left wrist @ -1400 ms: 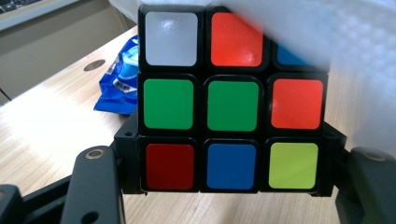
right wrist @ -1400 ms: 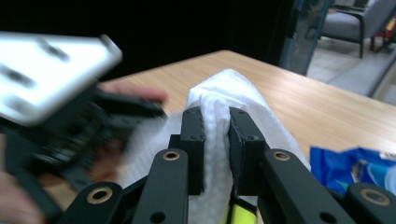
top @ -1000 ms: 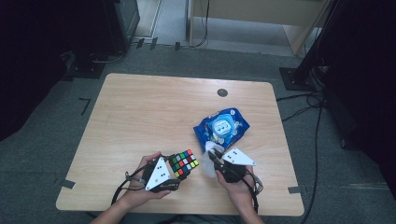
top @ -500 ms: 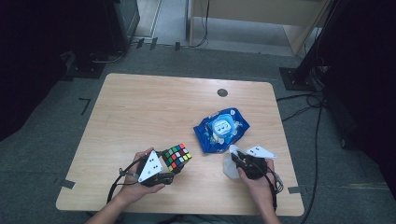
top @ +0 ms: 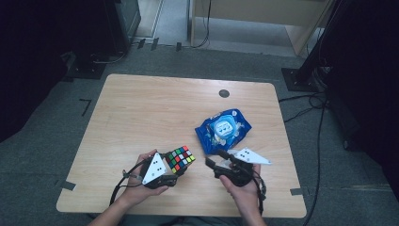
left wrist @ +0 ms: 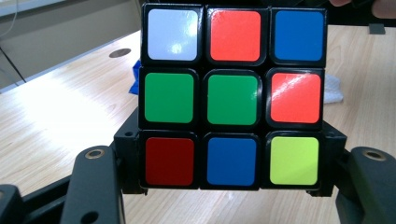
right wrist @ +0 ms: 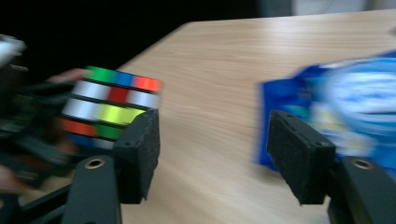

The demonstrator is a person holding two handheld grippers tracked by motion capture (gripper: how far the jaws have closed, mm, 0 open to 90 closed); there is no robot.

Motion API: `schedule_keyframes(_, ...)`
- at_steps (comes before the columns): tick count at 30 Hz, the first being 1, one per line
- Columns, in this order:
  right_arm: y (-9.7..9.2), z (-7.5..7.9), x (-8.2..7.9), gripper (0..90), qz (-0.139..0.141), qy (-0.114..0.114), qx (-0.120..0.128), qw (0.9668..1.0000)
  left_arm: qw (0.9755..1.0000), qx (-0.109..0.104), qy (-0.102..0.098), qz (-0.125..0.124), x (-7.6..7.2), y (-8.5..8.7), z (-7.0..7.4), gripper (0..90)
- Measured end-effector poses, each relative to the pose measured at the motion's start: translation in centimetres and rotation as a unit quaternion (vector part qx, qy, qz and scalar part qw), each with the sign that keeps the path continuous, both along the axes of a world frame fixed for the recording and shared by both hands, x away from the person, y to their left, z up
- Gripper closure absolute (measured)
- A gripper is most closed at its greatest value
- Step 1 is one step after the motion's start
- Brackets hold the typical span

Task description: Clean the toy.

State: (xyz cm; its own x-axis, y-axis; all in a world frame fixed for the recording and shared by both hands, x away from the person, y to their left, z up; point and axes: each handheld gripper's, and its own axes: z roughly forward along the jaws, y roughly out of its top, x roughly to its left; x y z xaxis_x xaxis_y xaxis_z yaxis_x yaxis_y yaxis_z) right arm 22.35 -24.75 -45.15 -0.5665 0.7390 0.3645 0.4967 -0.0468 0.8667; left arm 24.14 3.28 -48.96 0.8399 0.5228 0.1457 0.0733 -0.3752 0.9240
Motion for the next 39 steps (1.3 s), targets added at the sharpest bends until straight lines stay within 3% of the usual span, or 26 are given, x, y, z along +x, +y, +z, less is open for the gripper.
schedule_keyframes(3,2.2,0.6,-0.2,32.0,0.030,0.020,0.040,0.9985,1.0000,0.005,-0.005,-0.004,-0.2,-0.5,-0.2,33.7)
schedule_keyframes(6,3.7,0.9,-0.1,28.9,0.044,0.035,0.059,0.9967,0.9999,0.012,-0.009,-0.008,-0.4,-0.9,-0.4,33.7)
schedule_keyframes(8,4.5,0.7,0.2,25.8,0.041,0.048,0.049,0.9968,0.9998,0.012,-0.013,-0.011,-0.6,-1.1,-0.4,33.7)
schedule_keyframes(10,4.9,0.3,0.3,26.0,0.021,0.052,0.029,0.9980,0.9997,0.011,-0.018,-0.012,-0.7,-1.2,-0.3,33.7)
schedule_keyframes(13,5.2,-0.5,0.6,26.9,0.029,0.079,0.040,0.9956,0.9996,0.010,-0.022,-0.015,-0.9,-1.4,-0.3,33.7)
schedule_keyframes(16,5.5,-0.8,0.7,32.2,0.033,0.091,0.045,0.9943,0.9995,0.014,-0.023,-0.015,-1.0,-1.7,-0.4,33.7)
schedule_keyframes(21,5.6,-0.7,0.4,34.2,0.021,0.086,0.035,0.9955,0.9995,0.018,-0.023,-0.011,-0.9,-2.0,-0.6,33.3)
schedule_keyframes(24,6.0,-0.5,0.1,34.2,0.010,0.070,0.003,0.9975,0.9994,0.020,-0.027,-0.008,-1.0,-2.2,-0.6,32.5)
schedule_keyframes(28,6.5,-0.8,0.0,34.3,-0.001,0.069,-0.027,0.9972,0.9991,0.014,-0.040,-0.008,-1.2,-2.4,-0.2,31.6)
schedule_keyframes(31,6.7,-0.9,0.0,34.3,-0.003,0.075,-0.025,0.9969,0.9992,0.018,-0.036,-0.006,-1.1,-2.6,-0.2,31.7)
schedule_keyframes(35,6.5,-0.8,0.1,33.9,0.005,0.063,-0.015,0.9979,0.9995,0.008,-0.030,-0.009,-0.9,-2.2,0.2,33.4)
schedule_keyframes(39,5.3,-0.1,0.3,29.2,0.017,0.046,0.034,0.9982,0.9999,-0.009,-0.010,0.006,-0.1,-1.2,0.4,33.6)
